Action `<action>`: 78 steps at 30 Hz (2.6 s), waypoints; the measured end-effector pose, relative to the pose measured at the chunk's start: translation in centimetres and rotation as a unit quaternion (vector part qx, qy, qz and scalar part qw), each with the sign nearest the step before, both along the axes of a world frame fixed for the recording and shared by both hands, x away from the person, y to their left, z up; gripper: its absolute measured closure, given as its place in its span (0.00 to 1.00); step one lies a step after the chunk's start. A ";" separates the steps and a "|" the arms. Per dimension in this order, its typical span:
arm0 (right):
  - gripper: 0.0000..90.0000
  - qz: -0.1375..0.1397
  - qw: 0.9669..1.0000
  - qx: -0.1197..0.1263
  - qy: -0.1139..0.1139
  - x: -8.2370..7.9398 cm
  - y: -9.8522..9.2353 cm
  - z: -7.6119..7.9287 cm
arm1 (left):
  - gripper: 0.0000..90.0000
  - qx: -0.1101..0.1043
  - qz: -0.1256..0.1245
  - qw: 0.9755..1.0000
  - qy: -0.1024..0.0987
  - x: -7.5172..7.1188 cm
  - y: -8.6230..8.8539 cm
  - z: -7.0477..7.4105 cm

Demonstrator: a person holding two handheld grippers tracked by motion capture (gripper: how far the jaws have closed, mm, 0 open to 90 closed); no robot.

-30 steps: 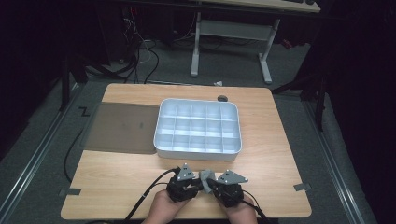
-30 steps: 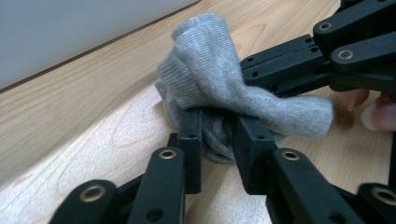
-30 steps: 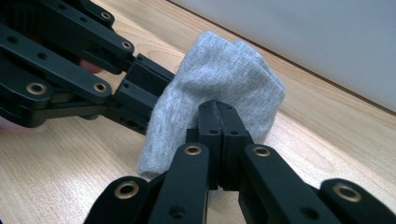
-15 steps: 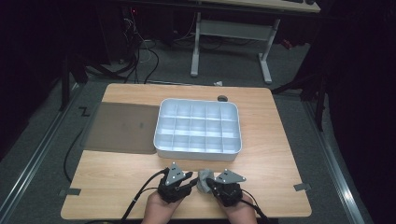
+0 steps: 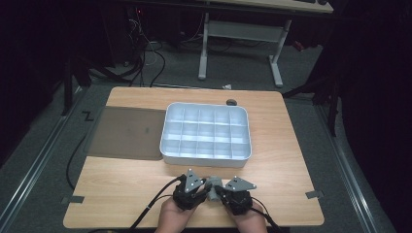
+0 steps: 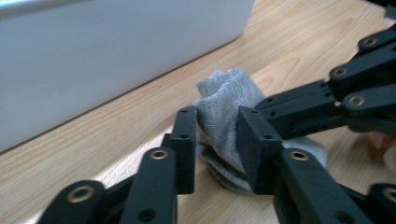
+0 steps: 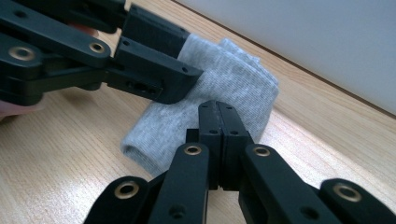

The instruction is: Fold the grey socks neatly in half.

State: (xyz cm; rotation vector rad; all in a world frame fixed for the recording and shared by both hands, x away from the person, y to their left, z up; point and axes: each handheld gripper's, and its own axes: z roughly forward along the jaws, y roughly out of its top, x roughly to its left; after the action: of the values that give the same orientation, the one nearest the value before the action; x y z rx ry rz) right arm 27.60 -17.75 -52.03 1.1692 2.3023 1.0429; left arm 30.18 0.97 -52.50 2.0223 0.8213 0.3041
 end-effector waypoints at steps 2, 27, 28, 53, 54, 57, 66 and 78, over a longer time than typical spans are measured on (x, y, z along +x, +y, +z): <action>1.00 0.001 1.000 0.001 -0.001 0.0 0.0 0.0 | 0.81 0.005 -0.002 1.000 -0.001 0.0 0.0 -0.2; 0.82 -0.011 0.999 0.028 0.026 -0.7 -2.3 1.3 | 0.82 0.009 -0.008 1.000 0.015 0.3 0.0 -0.7; 0.81 -0.012 0.999 0.029 0.029 -0.7 -2.5 1.4 | 0.80 0.008 -0.008 1.000 0.017 0.3 0.0 -0.7; 0.49 -0.012 0.986 0.033 0.161 1.3 -2.2 1.6 | 0.69 0.003 -0.024 0.999 0.023 -0.1 -0.4 -0.7; 0.52 -0.009 0.985 0.032 0.169 1.5 -2.0 1.4 | 0.69 0.003 -0.025 0.999 0.024 -0.1 -0.2 -0.6; 0.54 -0.006 0.985 0.032 0.172 1.7 -2.0 1.5 | 0.66 -0.002 -0.029 0.999 0.025 0.0 0.1 -0.5; 0.58 0.002 0.984 0.021 0.174 1.9 -1.7 1.7 | 0.70 0.010 -0.048 0.999 0.018 -0.2 0.8 -0.3; 0.56 -0.010 0.984 0.032 0.173 2.0 -2.5 2.4 | 0.74 0.032 -0.060 0.997 0.023 -0.2 -0.6 -0.8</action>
State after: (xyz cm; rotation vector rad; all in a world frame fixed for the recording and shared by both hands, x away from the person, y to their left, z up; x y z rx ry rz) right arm 29.62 -20.29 -49.60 1.4979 2.5228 0.9752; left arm 29.95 0.37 -53.30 2.1354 0.7220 0.2181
